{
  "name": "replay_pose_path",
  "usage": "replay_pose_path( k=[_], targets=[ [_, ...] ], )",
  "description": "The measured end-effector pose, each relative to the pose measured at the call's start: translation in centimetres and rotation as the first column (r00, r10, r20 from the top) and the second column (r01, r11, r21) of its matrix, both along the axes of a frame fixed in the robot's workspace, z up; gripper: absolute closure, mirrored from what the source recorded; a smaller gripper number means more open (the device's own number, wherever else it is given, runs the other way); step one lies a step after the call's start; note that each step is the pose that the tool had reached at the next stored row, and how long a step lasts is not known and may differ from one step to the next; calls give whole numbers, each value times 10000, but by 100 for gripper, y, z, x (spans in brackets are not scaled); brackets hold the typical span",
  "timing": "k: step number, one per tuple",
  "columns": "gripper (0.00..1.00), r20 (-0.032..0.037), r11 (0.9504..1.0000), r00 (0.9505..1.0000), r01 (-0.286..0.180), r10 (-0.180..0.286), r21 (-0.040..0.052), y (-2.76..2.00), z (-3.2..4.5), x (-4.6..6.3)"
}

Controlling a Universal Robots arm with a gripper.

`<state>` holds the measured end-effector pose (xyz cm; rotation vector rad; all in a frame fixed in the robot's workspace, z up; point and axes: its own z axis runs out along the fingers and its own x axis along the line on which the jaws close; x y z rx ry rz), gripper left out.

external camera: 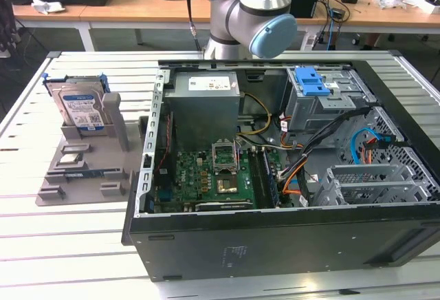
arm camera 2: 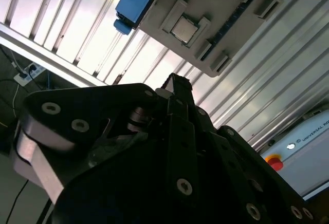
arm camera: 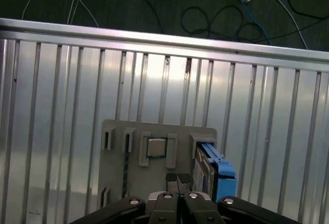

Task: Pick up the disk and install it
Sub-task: 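Pick up the disk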

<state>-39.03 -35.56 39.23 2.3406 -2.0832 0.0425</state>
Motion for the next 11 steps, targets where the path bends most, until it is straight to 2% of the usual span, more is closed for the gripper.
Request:
replay_pose_path(
  k=[8,9,10,11],
  targets=[
    [89,0,10000,10000,-13,13,0,0,0,0],
    [77,0,10000,10000,-14,14,1,0,0,0],
    [71,0,10000,10000,-13,13,0,0,0,0],
    [71,0,10000,10000,-14,14,1,0,0,0]
  ],
)
